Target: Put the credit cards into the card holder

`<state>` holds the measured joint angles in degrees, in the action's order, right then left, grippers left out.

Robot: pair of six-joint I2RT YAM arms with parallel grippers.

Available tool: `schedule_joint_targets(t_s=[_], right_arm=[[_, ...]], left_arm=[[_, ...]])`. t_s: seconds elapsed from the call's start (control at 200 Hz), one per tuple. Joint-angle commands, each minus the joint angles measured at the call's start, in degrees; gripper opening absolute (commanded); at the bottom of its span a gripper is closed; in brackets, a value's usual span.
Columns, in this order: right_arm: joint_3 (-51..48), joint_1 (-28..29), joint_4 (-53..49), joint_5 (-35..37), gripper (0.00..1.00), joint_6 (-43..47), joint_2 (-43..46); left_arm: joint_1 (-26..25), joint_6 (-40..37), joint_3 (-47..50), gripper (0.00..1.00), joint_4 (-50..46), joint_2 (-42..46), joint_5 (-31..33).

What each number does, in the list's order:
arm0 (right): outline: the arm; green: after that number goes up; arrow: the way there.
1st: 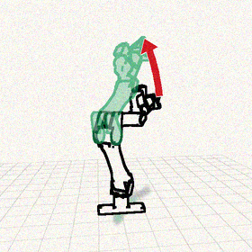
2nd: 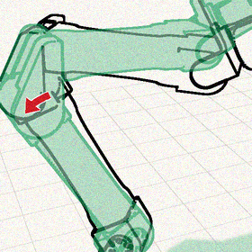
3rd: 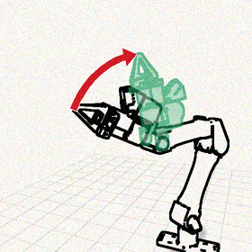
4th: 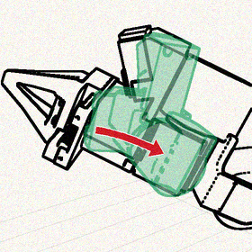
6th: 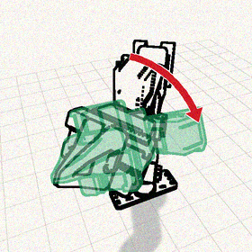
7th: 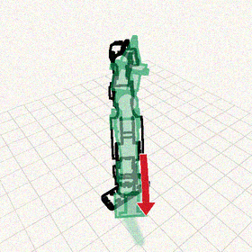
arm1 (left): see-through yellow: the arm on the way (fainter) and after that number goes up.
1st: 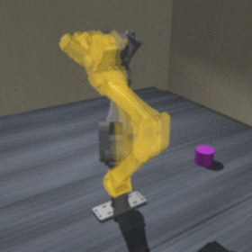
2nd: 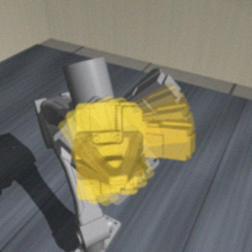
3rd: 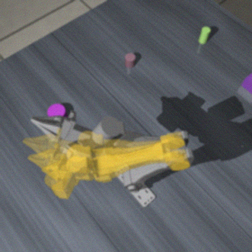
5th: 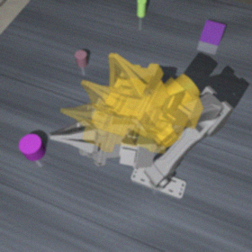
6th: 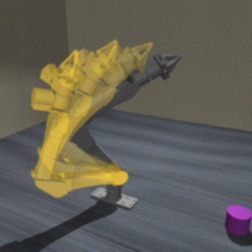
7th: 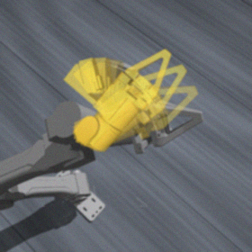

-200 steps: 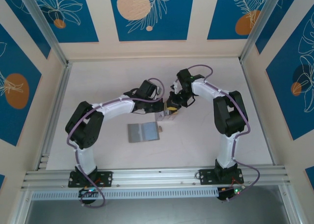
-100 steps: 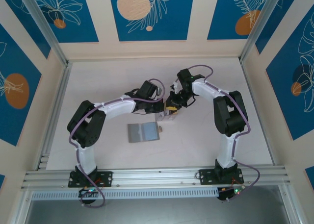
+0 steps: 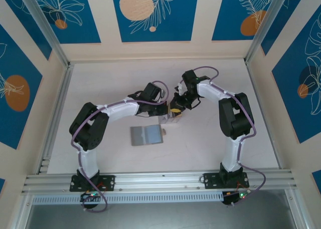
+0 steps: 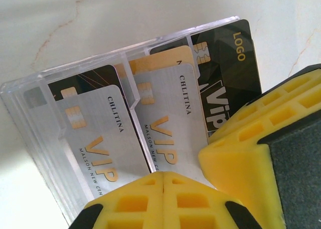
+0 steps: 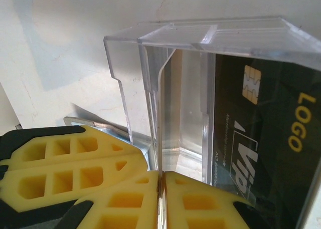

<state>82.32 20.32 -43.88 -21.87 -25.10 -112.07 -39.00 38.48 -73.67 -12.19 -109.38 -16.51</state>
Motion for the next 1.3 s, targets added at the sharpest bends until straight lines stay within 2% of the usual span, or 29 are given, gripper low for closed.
schedule_joint_targets(t_s=[0.0,0.42,0.61,1.29], right_arm=[[-0.66,-0.28,0.05,-2.69,0.13,-0.47,1.75],[-1.03,-0.27,0.20,-3.55,0.12,-0.56,2.35],[-1.29,-0.67,0.05,-2.01,0.00,-0.73,2.04],[-2.61,-1.68,-1.44,-0.01,0.00,-0.43,5.11]], left_arm=[[0.12,-0.14,-0.96,0.00,0.48,-0.15,-0.80],[0.12,-0.09,-1.44,0.00,0.41,-0.43,-1.03],[0.23,0.96,-2.82,0.00,0.83,0.20,-2.10],[0.07,3.27,-4.54,0.00,4.26,-4.89,-3.95]])
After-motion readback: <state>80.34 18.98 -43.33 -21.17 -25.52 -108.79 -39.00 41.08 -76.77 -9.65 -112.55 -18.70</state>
